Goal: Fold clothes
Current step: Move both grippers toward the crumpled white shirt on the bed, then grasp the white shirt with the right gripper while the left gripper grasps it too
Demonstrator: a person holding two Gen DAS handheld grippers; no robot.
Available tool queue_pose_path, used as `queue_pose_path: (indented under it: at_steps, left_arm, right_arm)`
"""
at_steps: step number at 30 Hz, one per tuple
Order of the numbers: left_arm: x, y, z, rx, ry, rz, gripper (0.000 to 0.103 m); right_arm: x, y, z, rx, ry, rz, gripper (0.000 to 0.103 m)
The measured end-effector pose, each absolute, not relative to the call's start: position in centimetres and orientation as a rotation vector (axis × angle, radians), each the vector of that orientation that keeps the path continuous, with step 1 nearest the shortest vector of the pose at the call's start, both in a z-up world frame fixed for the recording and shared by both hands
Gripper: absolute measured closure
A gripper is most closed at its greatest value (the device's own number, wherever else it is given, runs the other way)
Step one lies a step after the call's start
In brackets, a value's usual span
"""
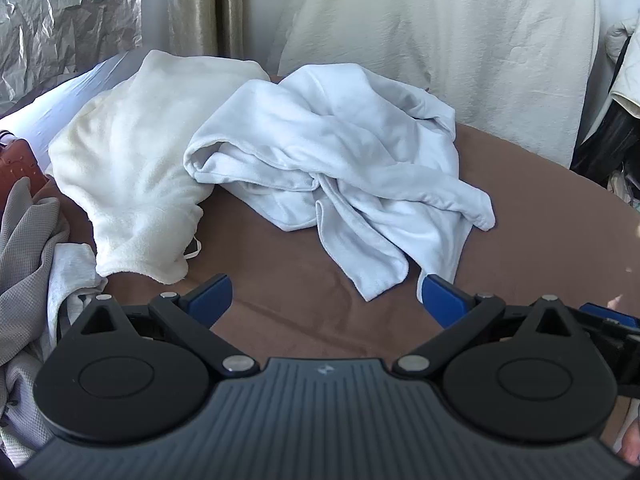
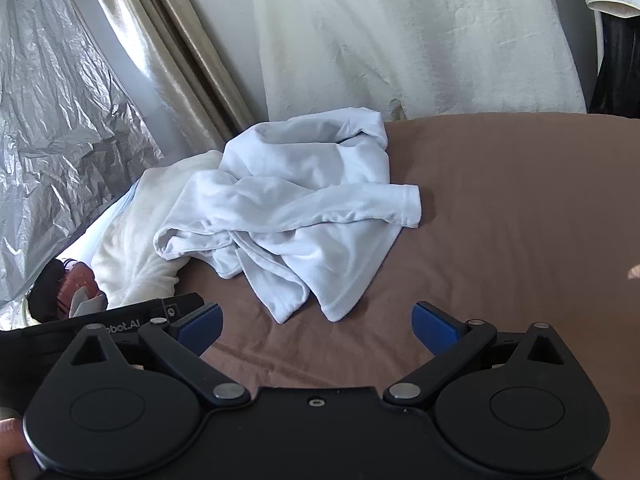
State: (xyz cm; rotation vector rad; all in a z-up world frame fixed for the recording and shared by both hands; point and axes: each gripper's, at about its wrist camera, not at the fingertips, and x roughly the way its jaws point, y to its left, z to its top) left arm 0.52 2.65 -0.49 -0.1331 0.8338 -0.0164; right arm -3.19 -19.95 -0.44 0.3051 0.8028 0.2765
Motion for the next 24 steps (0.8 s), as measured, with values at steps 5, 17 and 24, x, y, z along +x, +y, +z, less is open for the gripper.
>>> queue_pose_path:
  at_steps: [5, 17, 24]
  left_arm:
    - [0.6, 2.7, -0.7, -0.142, 0.84, -0.012, 0.0]
    - [1.6, 3.5, -2.2, -0.285, 0.889, -0.071, 0.0]
    - [5.5, 6.2, -3.7, -0.361, 0.773, 0.048, 0.0]
  right_arm:
    - [-3.0, -20.2, -0.6, 0.3, 0.81, 0.277, 0.001]
    - [-1.6, -21.8, -4.5, 0.496, 0.88, 0.318, 0.001]
    - [2.9, -22.3, -8.0, 0.636, 0.901, 0.384, 0.001]
